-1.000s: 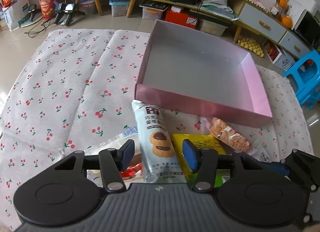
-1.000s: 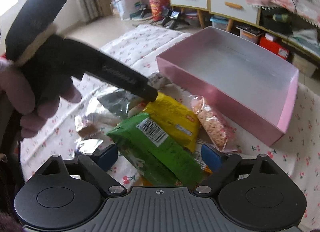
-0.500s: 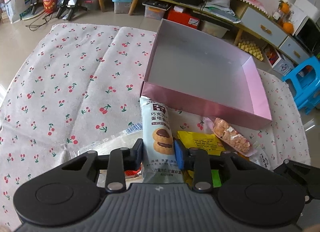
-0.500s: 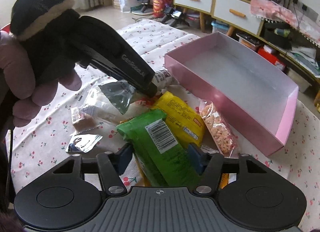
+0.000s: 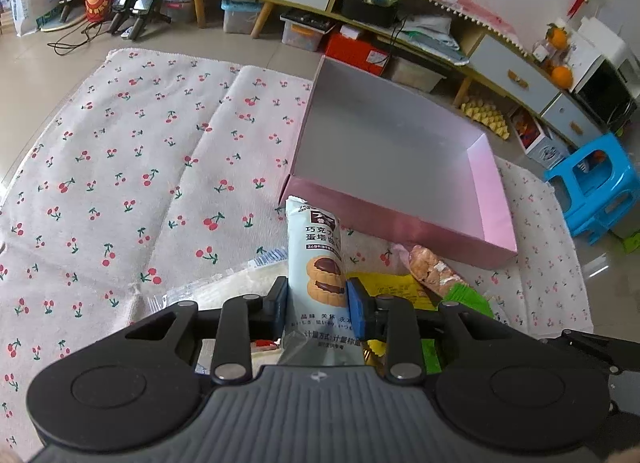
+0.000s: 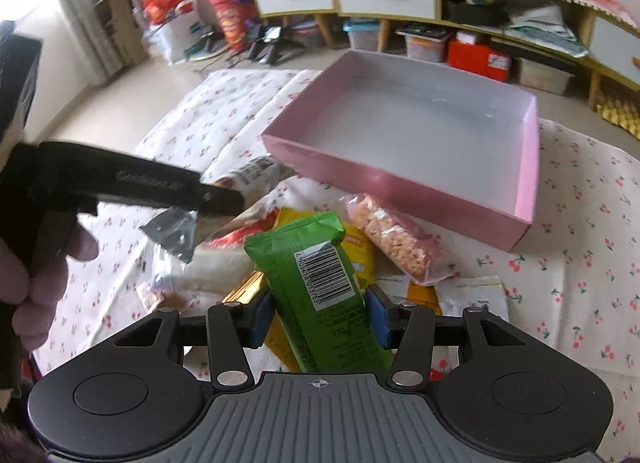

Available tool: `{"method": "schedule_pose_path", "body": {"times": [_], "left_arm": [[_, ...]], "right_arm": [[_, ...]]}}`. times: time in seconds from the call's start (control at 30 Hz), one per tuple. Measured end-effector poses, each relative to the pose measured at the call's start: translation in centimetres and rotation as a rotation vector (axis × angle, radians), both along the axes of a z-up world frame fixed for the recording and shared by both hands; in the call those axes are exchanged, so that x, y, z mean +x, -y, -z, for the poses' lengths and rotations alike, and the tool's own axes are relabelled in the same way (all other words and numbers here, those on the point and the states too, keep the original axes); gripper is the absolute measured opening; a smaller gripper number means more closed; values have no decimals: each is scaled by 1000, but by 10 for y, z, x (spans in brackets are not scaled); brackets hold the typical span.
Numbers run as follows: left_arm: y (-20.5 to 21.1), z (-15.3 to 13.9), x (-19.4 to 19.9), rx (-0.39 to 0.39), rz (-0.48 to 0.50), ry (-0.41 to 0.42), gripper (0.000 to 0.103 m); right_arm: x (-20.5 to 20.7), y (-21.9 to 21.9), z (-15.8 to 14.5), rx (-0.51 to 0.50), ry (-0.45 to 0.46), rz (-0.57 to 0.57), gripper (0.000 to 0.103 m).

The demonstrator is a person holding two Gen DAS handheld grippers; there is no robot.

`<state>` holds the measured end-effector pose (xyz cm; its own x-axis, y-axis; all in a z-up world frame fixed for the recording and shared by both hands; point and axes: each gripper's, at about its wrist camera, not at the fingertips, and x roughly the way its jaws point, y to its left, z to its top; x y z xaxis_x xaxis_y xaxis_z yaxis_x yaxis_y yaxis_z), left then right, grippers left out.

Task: Organize snacks
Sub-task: 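Lift and carry both packets over the pink box with both tools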

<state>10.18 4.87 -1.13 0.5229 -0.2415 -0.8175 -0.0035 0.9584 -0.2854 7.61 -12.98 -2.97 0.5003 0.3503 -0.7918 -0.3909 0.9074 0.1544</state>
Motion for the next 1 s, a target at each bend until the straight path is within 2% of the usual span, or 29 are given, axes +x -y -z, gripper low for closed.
{"method": "schedule_pose_path", "body": {"times": [0.57, 0.8, 1.0], "left_arm": [[2, -14, 6, -129, -10, 88, 27], [1, -9, 32, -182, -27, 101, 27], [2, -4, 61, -154, 11, 169, 27]], "right_arm": [[25, 34, -31, 195, 61, 276, 48], [44, 56, -32, 307, 64, 436, 48], [71, 74, -35, 315, 110, 520, 48]]}}
